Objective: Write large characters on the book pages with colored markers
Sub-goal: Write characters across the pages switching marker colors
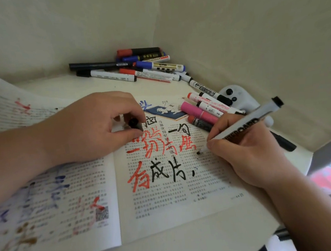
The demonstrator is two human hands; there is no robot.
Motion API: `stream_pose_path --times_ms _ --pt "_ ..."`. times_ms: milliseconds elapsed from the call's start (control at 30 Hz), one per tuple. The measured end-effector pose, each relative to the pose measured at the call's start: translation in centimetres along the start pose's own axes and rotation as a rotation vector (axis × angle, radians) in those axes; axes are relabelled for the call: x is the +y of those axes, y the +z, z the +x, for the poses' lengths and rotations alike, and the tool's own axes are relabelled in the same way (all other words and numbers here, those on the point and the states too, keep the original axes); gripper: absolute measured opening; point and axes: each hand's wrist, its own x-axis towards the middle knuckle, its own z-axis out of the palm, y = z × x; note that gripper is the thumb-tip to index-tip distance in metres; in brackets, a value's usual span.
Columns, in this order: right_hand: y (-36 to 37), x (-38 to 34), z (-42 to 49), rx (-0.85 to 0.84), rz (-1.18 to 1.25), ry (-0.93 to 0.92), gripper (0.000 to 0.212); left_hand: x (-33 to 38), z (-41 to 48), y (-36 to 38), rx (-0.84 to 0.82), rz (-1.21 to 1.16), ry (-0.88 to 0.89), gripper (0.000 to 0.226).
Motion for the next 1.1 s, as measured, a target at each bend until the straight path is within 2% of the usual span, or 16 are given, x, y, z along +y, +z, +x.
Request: stream_pose_path --times_ms 167,367,433,567,667,833,1100 --pt "-0.4 -0.3 -0.3 -0.15 0.132 0.04 0.004 0.3 -0.1 -0.1 0.015 -0.006 -0.025 0.014" --pt "-0.6 -0.1 -0.3 -0.131 0.184 0.068 0.006 0.6 -0.2 -0.1 0.016 -0.038 -0.084 0.016" --pt "-0.6 0.1 -0.2 -0.074 0.222 0.064 0.005 0.6 -0.2 -0.1 0.013 -0.04 -0.087 0.016" --pt "-0.3 0.3 0.1 -0.038 0.113 0.022 0.005 0.6 -0.2 -0.1 0.005 -0.048 -0.115 0.016" --pt "-0.4 0.3 0.1 -0.02 0.133 0.032 0.005 0.7 -0.3 -0.1 0.013 -0.043 -0.133 0.016" --pt "-0.1 0.6 0.1 0.023 -0.036 0.009 0.004 0.9 -0.3 -0.2 0.008 -0.004 -0.161 0.016" --pt "-0.2 0.6 0.1 -0.013 0.026 0.004 0.006 1.0 -0.2 -0.2 0.059 -0.006 -0.13 0.029"
